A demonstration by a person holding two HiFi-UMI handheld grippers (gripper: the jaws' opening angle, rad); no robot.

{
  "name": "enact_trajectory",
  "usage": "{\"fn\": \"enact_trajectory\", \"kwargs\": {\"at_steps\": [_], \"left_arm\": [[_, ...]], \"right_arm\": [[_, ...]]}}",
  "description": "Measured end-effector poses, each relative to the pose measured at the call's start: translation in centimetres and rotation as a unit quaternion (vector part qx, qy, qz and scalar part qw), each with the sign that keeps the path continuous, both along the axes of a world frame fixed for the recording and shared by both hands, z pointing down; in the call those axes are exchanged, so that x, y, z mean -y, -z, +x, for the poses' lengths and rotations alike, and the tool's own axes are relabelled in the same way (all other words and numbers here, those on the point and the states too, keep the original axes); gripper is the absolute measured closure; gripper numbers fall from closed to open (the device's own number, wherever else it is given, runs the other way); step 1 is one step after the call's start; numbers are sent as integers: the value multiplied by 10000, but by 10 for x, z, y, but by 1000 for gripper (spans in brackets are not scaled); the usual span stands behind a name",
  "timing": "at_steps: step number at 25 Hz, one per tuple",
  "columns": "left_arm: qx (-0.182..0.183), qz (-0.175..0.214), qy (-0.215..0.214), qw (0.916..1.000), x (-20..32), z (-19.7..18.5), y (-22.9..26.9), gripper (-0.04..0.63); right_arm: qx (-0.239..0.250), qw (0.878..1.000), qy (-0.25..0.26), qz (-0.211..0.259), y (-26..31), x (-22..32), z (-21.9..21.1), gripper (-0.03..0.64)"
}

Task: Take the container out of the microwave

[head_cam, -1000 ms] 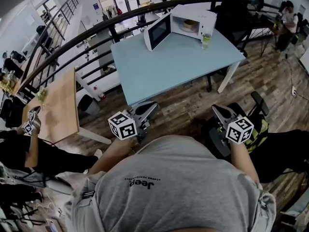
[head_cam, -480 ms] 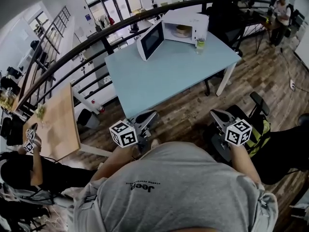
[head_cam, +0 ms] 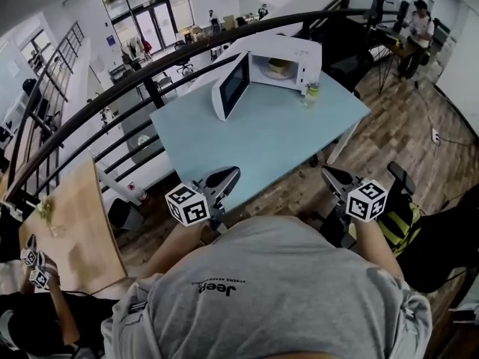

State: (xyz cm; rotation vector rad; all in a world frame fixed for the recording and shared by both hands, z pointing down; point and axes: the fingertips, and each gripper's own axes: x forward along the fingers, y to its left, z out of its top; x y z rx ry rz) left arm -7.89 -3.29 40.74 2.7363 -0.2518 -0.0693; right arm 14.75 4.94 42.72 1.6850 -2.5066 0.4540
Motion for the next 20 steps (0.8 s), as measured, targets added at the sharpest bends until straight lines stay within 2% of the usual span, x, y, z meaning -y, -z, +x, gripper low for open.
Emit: {"fn": "enact_trajectory", "kwargs": {"at_steps": [4, 9, 16, 20], "left_arm": [[60, 100, -160, 9998, 41, -23, 3, 586], [76, 60, -117, 9999, 83, -50, -4, 586], [56, -55, 242, 9997, 122, -81, -16, 586], [190, -125, 449, 9987, 137, -88, -25, 586]], "right_arm": [[5, 9999, -119, -12, 7, 44, -24, 600], [-39, 9996, -130, -236, -3, 89, -47, 600], [-258, 9986, 104, -441, -8, 148, -57, 598], [-344, 9980, 252, -477, -12, 185, -56, 598]]}}
